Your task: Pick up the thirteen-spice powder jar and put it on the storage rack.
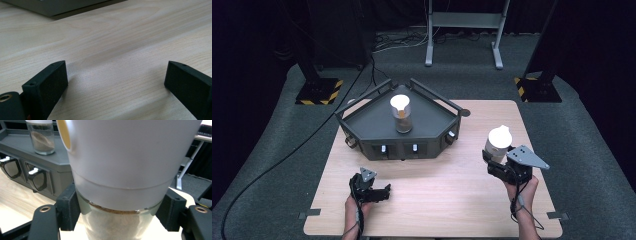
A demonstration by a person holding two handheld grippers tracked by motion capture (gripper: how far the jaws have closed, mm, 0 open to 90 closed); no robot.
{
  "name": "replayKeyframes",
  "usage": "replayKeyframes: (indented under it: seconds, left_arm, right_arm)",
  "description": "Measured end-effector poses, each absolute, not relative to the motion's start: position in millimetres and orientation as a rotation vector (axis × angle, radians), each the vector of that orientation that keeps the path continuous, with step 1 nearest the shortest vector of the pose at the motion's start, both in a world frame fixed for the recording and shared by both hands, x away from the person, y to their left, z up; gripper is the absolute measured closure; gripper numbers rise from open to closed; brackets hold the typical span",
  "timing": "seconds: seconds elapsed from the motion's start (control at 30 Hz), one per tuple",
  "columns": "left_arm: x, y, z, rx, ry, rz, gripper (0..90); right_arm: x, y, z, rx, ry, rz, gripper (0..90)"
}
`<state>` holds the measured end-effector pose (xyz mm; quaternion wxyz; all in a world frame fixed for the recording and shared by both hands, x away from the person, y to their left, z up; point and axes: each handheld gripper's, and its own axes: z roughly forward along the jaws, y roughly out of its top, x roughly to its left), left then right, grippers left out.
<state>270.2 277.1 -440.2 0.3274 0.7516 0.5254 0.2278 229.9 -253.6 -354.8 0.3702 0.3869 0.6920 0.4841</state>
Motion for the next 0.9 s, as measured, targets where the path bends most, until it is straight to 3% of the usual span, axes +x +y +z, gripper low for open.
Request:
replayKeyframes:
  seconds: [0.9]
  left_arm:
    - [269.8, 276.7, -440.4, 1.968, 1.375, 0.599, 4.7]
  right_arm:
    - [283.6, -227.8, -332.6, 0.947, 1.838, 1.282, 30.1]
